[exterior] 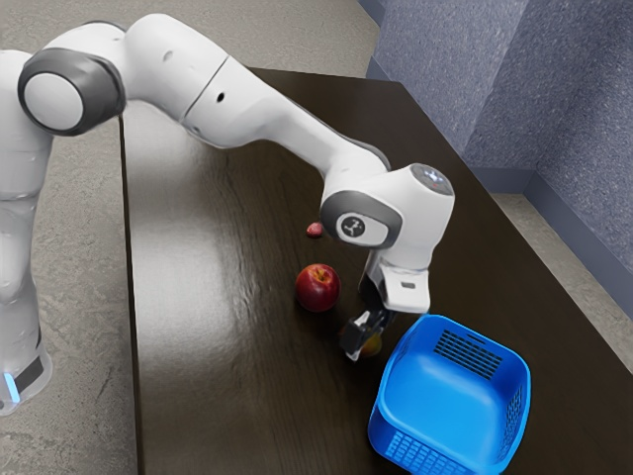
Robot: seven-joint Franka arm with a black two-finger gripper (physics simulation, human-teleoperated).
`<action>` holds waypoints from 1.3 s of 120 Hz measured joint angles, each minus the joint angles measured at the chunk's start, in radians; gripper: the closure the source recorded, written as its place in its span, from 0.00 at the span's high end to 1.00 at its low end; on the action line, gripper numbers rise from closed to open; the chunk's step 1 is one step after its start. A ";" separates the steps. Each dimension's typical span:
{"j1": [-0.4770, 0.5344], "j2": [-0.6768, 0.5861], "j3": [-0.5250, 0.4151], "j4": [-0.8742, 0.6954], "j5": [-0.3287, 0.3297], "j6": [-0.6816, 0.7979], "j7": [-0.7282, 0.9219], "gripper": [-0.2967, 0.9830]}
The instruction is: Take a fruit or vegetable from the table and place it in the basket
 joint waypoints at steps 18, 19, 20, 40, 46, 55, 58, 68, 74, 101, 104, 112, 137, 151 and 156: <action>0.000 -0.024 0.000 0.006 0.010 -0.036 -0.022 0.44; 0.000 -0.024 0.000 0.006 0.010 -0.038 -0.024 0.44; 0.000 -0.025 0.000 0.006 0.010 -0.040 -0.025 0.44; -0.001 -0.044 -0.005 0.047 0.021 -0.091 -0.042 0.47; 0.000 -0.049 -0.006 0.075 0.028 -0.114 -0.047 0.47; -0.001 -0.056 -0.007 0.115 0.038 -0.153 -0.054 0.47; -0.001 -0.057 -0.007 0.134 0.043 -0.168 -0.056 0.47; 0.003 -0.058 -0.013 0.201 0.058 -0.217 -0.063 0.47; 0.003 -0.058 -0.026 0.243 0.068 -0.243 -0.067 0.47; -0.003 -0.013 -0.131 0.389 0.103 -0.299 -0.086 0.46; -0.011 0.002 -0.140 0.400 0.105 -0.300 -0.089 0.46; -0.053 0.066 -0.161 0.458 0.118 -0.299 -0.098 0.45; -0.162 0.234 -0.165 0.626 0.163 -0.290 -0.124 0.47; -0.166 0.245 -0.163 0.633 0.171 -0.285 -0.136 0.48; -0.166 0.248 -0.162 0.633 0.172 -0.283 -0.140 0.48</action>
